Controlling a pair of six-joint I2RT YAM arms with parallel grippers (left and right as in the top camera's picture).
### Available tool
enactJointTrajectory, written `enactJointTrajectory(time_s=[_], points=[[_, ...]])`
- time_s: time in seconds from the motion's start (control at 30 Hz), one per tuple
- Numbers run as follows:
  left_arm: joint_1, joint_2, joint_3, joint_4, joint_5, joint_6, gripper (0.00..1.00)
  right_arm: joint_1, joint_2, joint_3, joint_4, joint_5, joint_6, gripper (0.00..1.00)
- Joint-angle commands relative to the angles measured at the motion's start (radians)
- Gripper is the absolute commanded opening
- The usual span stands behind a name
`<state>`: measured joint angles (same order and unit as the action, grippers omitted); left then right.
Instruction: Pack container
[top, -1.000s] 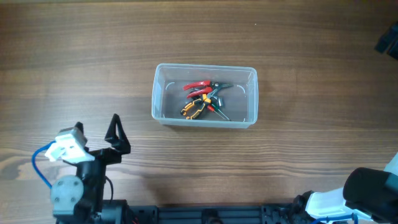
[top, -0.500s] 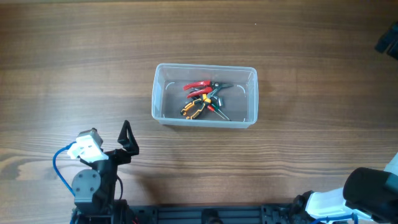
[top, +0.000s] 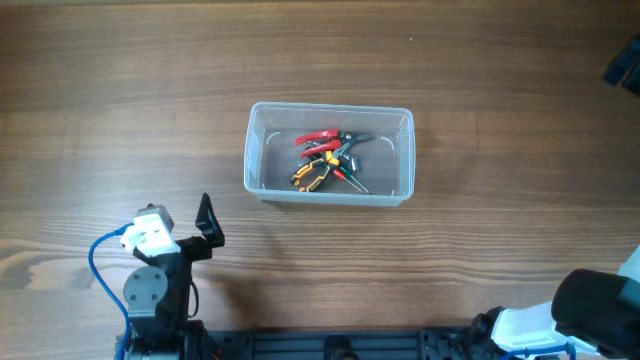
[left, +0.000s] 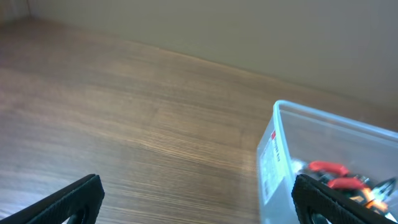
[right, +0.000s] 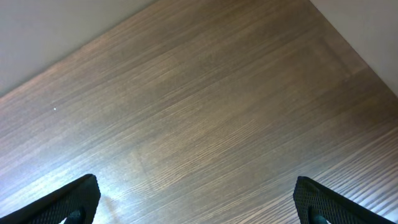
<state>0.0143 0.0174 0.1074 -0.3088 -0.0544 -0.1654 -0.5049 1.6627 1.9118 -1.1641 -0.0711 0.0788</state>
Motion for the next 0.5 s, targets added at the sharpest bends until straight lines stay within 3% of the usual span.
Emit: enactJointTrajectory(time_s=[0.0, 0.47], points=[[0.006, -0.014, -0.012, 0.006, -0.01, 0.158, 1.0, 0.003, 0.0, -0.003, 0.003, -0.005, 0.01, 1.0], [0.005, -0.014, -0.012, 0.006, -0.01, 0.181, 1.0, 0.003, 0.0, -0.003, 0.003, -0.005, 0.01, 1.0]])
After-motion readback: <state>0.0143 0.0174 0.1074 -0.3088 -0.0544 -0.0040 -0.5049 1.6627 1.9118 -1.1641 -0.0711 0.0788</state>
